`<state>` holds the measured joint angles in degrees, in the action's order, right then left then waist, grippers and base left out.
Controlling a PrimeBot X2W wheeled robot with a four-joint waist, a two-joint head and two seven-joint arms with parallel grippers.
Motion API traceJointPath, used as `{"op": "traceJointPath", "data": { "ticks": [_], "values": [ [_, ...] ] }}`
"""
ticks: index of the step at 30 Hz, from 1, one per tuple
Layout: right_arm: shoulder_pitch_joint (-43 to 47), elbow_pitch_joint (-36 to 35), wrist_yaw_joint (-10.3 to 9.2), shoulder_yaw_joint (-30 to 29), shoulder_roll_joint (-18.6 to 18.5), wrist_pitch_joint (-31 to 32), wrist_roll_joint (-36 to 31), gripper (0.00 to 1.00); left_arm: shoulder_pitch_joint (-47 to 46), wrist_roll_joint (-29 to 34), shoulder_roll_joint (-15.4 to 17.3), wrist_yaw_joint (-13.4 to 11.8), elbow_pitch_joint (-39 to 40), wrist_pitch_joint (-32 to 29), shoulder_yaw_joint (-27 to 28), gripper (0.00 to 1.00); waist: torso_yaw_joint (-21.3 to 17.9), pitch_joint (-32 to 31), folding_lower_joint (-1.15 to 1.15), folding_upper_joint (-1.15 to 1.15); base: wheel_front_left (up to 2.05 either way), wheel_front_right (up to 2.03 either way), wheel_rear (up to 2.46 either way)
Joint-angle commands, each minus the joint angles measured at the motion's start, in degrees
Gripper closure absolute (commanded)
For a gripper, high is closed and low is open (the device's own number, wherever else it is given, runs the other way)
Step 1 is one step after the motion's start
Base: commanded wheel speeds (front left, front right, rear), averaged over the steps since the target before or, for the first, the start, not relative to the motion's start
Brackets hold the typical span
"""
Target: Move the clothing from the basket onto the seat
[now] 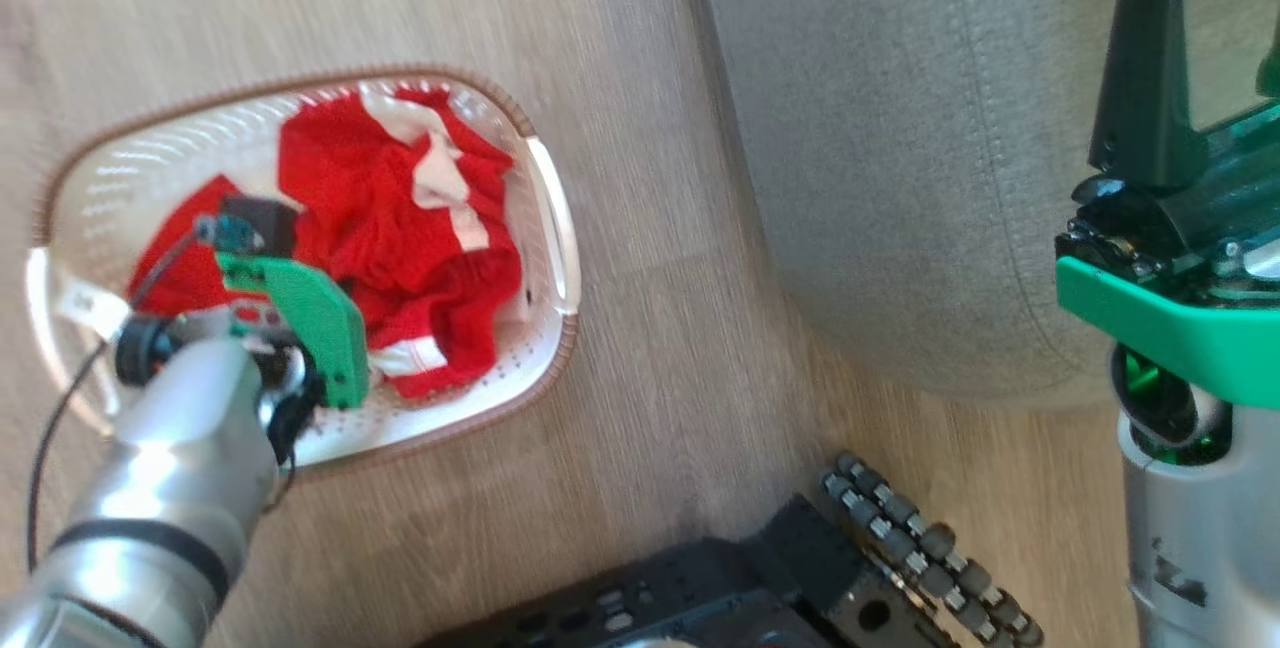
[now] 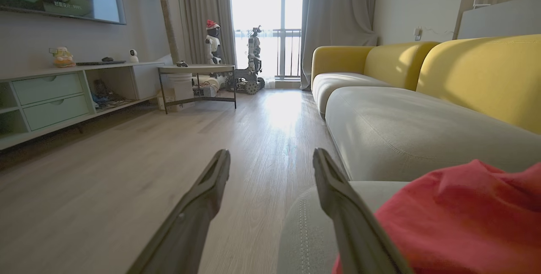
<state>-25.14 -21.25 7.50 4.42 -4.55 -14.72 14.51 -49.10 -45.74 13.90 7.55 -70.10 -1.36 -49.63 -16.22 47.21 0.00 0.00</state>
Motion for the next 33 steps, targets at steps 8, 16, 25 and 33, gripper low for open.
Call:
{"op": "traceJointPath", "data": {
  "ticks": [8,16,25,33],
  "values": [
    [4.3,1.4,-0.01,0.6,-2.7,-0.3,0.5,0.0,6.6,-3.3,-0.6,-0.1,3.2,6.3,-1.0,1.0,4.4,-13.2,0.0,0.0,0.0,0.0,0.0],
    [7.5,4.9,-0.01,0.7,-4.7,-0.3,2.1,0.0,10.4,-5.4,-0.7,-0.1,6.6,12.5,-3.6,1.0,7.1,-23.2,0.0,0.0,0.0,0.0,0.0],
    [11.6,8.0,-0.01,0.9,-6.3,-0.3,3.9,0.0,12.6,-5.3,-0.1,-0.1,10.8,16.1,-5.0,1.0,11.1,-32.5,0.0,0.0,0.0,0.0,0.0],
    [14.6,9.5,-0.01,0.4,-7.0,0.0,5.2,0.0,13.8,-1.7,1.8,-1.3,20.5,16.3,0.5,1.0,13.8,-37.5,0.0,0.0,0.0,0.0,0.0]
  ]
}}
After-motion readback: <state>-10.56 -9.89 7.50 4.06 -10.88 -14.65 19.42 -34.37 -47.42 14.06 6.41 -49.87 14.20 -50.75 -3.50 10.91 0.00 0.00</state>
